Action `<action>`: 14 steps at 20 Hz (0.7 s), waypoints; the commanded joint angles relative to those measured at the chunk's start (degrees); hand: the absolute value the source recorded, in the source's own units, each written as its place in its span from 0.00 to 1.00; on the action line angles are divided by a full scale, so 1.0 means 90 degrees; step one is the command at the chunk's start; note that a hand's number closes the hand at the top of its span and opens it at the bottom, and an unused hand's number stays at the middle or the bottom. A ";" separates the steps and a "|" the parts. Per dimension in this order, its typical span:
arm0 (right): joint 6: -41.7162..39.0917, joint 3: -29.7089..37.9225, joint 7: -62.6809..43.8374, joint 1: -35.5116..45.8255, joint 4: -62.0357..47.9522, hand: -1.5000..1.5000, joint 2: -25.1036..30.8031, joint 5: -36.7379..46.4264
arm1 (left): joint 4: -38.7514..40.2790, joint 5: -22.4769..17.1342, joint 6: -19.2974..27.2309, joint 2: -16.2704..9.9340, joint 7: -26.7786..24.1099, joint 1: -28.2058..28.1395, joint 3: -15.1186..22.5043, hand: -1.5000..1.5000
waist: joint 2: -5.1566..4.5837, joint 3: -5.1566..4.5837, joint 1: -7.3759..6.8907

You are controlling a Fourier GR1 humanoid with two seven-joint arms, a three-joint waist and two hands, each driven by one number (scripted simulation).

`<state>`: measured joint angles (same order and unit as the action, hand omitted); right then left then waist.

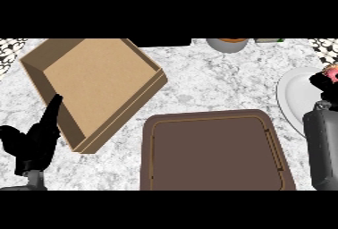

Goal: Pick the cupcake from the tray and place it in the plate

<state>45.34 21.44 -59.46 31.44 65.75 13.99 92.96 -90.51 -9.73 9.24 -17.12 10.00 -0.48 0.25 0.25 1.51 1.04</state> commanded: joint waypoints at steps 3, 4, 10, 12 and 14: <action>0.1083 0.0581 0.0049 -0.0411 -0.0279 1.00 0.0256 -0.0534 | 0.0293 -0.0159 -0.0308 0.0641 0.0428 -0.0154 0.0774 0.50 | -0.0087 -0.0149 -0.0018; 0.1241 0.0705 0.0158 -0.0389 -0.0525 1.00 0.0410 -0.0625 | 0.0563 -0.0075 -0.0333 0.0608 0.0291 -0.0110 0.0738 0.50 | -0.0137 -0.0148 -0.0027; 0.0068 0.1186 0.0326 -0.0397 -0.1416 0.00 0.0560 -0.1860 | 0.0505 -0.0094 -0.0342 0.0799 0.0325 -0.0213 0.0771 0.50 | -0.0130 -0.0151 -0.0032; -0.0055 0.1178 0.0728 -0.0454 -0.1663 0.00 0.0623 -0.2538 | 0.0539 -0.0110 -0.0453 0.0695 0.0281 -0.0281 0.0684 0.50 | -0.0111 -0.0141 -0.0022; 0.0012 0.1195 0.1094 -0.0307 -0.1991 0.00 0.0688 -0.3048 | 0.0633 -0.0157 -0.0553 0.0629 0.0205 -0.0164 0.0571 0.50 | -0.0151 -0.0131 -0.0100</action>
<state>48.61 31.18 -53.77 28.10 52.39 19.15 73.30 -90.11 -8.84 8.03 -15.77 9.38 0.17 -0.11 0.23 1.45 0.10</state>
